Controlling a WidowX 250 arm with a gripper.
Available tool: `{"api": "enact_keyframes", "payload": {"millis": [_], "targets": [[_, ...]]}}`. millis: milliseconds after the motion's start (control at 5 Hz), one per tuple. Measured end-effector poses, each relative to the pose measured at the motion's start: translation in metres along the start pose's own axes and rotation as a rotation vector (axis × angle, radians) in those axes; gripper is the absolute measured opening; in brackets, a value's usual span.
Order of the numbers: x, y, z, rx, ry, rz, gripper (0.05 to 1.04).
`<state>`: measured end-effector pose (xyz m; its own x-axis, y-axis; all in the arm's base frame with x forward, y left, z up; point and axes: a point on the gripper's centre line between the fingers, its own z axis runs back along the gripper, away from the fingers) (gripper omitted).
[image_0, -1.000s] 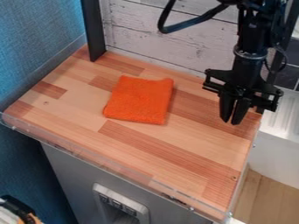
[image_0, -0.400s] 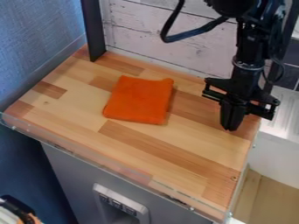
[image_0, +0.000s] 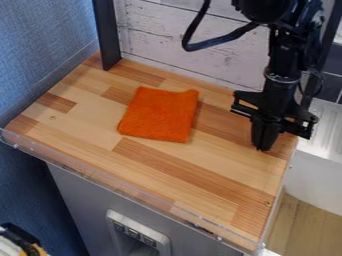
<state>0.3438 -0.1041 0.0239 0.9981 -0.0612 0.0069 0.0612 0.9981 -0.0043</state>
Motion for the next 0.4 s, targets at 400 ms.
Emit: {"api": "enact_keyframes", "payload": {"millis": [400], "targets": [[-0.0056, 0.0030, -0.0073, 0.002, 0.007, -0.001, 0.060]]}}
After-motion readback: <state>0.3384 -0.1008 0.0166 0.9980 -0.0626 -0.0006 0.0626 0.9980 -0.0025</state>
